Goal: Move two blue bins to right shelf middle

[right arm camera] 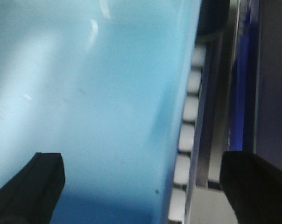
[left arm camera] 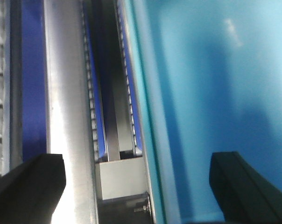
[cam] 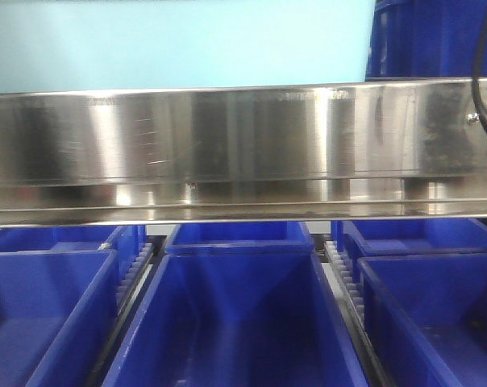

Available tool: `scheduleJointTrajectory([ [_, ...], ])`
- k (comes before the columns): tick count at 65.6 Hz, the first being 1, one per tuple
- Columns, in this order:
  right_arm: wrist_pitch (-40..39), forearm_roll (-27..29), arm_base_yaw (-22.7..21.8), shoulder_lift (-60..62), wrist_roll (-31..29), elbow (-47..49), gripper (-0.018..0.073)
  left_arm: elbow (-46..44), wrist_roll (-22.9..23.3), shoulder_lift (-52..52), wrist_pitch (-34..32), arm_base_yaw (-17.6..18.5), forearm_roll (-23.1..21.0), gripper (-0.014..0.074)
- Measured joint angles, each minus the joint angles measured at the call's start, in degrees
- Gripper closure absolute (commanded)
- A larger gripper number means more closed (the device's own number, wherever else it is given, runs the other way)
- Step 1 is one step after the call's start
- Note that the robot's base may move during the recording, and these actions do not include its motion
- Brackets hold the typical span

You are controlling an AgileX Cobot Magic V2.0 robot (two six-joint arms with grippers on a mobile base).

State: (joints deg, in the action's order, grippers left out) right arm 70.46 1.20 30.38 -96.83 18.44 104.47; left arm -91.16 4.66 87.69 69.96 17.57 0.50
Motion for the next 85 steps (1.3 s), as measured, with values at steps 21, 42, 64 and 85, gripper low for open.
scheduleJointTrajectory([
  [21, -2.77, 3.88, 0.0, 0.69, 0.79, -6.5, 0.0001, 5.83, 1.42, -1.3, -4.47, -0.46, -2.62, 0.0078],
  [42, -5.49, 5.79, 0.0, 0.59, 0.91, -7.51, 0.0051, 8.81, 2.11, -2.14, -7.62, -0.84, -5.39, 0.0079],
  [64, -4.12, 3.93, -0.36, -0.09, -0.02, -7.55, 0.0718, 9.16, 2.23, -2.14, -8.44, -0.84, -7.6, 0.0599],
  [85, -4.09, 3.82, -0.36, -0.09, -0.41, -7.55, 0.0712, 9.41, 2.23, -2.14, -8.91, -0.88, -9.13, 0.0707],
])
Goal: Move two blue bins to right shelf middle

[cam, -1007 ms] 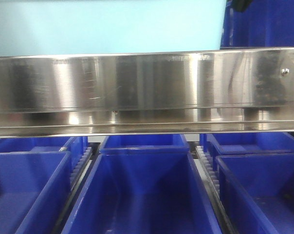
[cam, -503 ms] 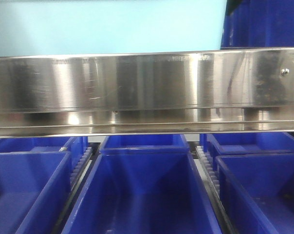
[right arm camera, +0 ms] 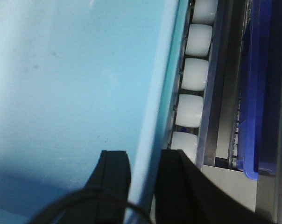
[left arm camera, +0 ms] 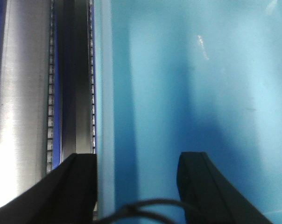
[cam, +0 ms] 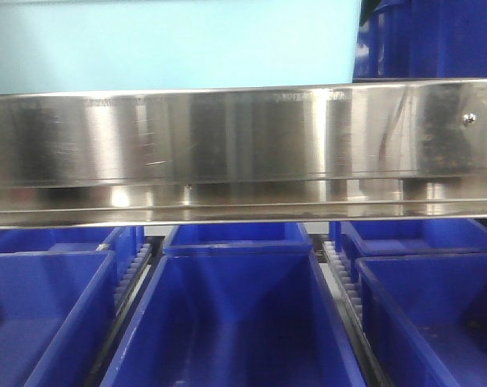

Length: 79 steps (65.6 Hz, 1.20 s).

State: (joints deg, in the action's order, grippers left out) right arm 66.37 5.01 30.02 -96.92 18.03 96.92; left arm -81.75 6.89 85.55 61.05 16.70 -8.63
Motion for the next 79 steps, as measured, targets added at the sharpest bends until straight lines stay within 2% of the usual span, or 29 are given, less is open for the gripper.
scheduleJointTrajectory([
  [21, -0.57, -0.49, 0.0, 0.72, -0.13, -0.6, 0.0712, -1.3, -1.75, 0.11, 0.23, -0.63, -2.76, 0.0707],
  [38, -1.99, -2.35, -0.5, 1.77, -0.15, -0.25, 0.0712, -7.1, -2.55, 2.08, 5.18, -0.72, -3.09, 0.0707],
  [50, -1.12, -5.01, -0.84, 1.77, 0.24, 5.73, 0.0712, -13.1, -2.68, 2.32, 6.64, -0.85, -3.3, 0.0707],
  [63, -2.9, -8.54, -1.18, 2.11, 0.01, 15.51, 0.0712, -22.02, -2.77, 2.21, 5.08, -1.03, -3.74, 0.0707],
  [79, -4.16, -10.2, -1.18, 2.49, 0.01, 23.7, 0.0712, -29.83, -2.77, 1.59, 2.4, -1.12, -5.45, 0.0707],
])
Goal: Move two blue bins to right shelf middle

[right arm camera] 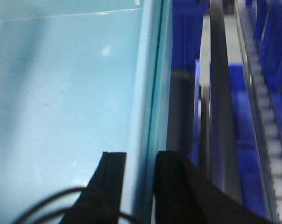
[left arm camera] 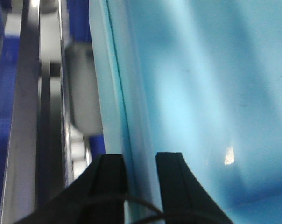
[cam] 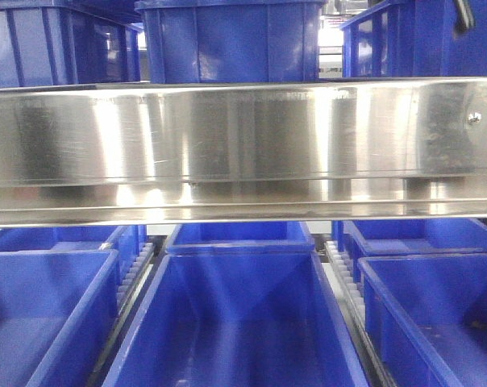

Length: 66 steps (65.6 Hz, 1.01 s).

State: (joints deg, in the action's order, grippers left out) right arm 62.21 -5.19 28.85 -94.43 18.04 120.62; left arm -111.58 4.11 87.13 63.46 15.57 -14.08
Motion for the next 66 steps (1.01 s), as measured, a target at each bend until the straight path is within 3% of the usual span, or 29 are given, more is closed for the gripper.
scheduleJointTrajectory([
  [66, -0.88, -0.66, 0.0, 0.17, 0.0, 0.98, 0.0712, -0.65, -0.1, -0.3, -2.13, 0.0, -0.67, 0.0707],
])
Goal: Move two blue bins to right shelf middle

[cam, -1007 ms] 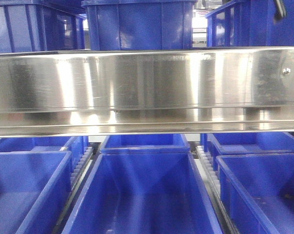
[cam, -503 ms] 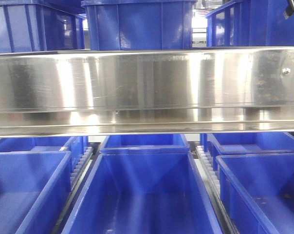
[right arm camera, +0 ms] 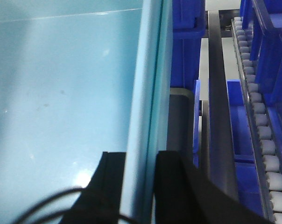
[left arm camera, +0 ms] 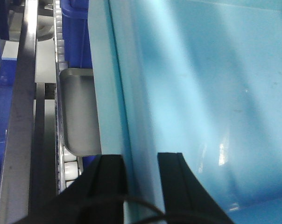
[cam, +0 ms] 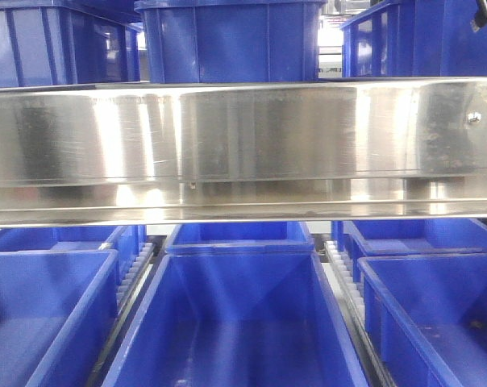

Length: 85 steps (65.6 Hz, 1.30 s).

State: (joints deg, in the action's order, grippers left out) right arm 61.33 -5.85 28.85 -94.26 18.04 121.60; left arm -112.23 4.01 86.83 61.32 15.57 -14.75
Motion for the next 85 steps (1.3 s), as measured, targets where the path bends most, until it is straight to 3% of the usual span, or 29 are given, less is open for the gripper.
scheduleJointTrajectory([
  [85, 0.54, 0.48, 0.0, -0.34, 0.1, 0.0, 0.0712, 0.0, 0.0, 0.0, 0.12, 0.0, 2.26, 0.0707],
])
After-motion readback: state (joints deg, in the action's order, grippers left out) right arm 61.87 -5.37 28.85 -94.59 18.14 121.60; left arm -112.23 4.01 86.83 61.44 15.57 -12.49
